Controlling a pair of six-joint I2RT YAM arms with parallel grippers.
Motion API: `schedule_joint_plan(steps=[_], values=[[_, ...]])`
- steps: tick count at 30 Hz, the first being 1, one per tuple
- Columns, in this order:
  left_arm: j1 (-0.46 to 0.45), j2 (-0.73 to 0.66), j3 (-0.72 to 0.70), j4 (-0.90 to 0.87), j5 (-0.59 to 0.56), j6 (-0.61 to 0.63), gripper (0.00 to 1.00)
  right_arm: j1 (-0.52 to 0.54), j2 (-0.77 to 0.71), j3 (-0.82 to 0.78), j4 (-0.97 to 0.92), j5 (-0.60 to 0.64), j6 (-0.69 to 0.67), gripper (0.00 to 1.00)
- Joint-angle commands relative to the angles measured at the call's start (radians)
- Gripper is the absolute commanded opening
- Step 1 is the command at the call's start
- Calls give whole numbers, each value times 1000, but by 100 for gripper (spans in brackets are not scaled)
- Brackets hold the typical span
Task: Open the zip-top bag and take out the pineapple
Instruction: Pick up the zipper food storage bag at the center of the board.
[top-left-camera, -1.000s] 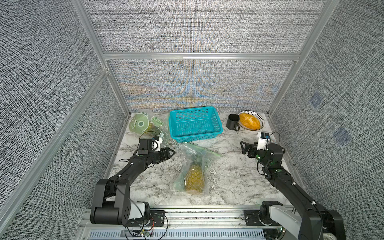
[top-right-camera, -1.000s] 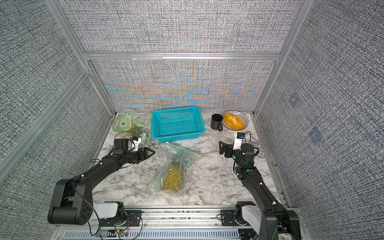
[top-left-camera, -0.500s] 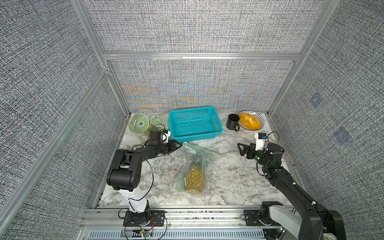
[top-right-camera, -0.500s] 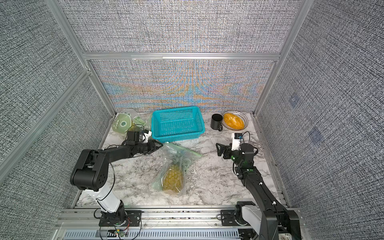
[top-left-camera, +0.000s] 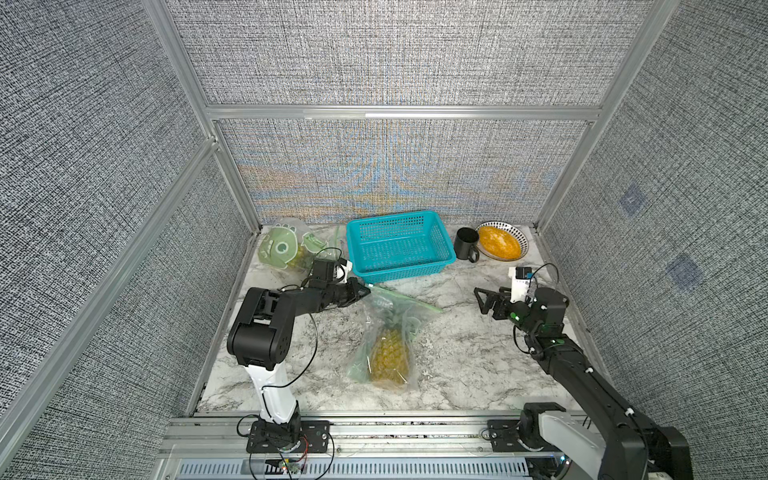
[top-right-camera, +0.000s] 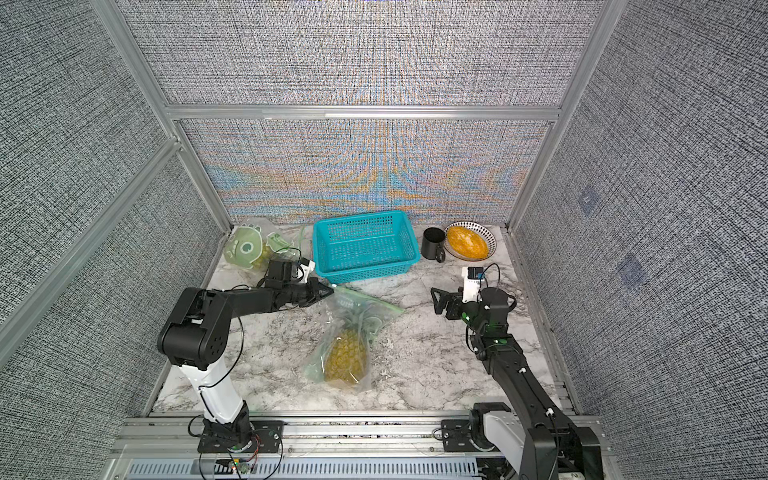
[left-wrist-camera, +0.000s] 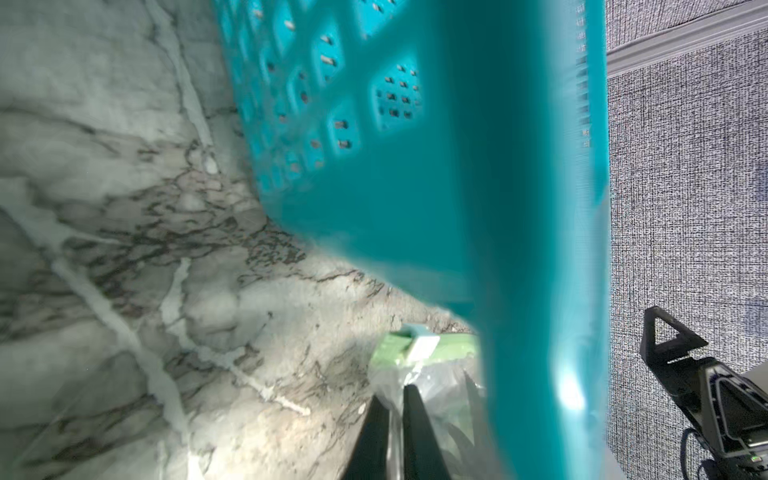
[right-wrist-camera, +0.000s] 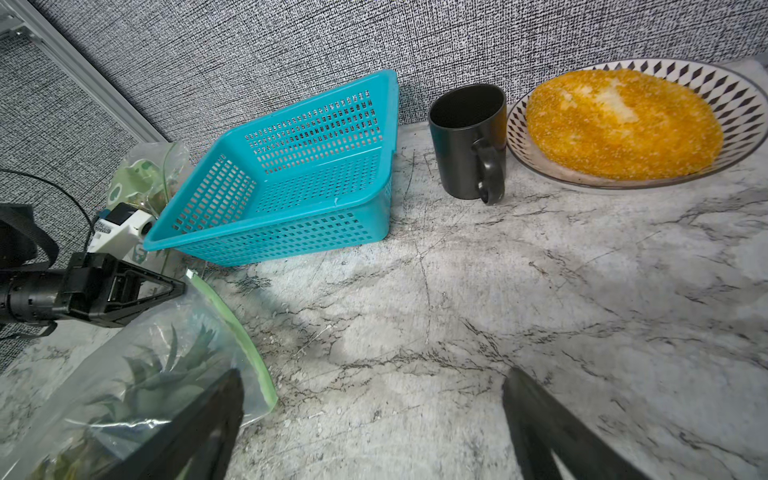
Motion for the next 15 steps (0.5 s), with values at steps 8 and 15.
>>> schedule_joint_plan(steps=[8,15], values=[[-35,-217,22,-222,-40,129,0,57,13,96,-33,-154,-11,97],[-126,-350,144,-401,-27,240,0,180,73,274,-71,-199,-35,98]])
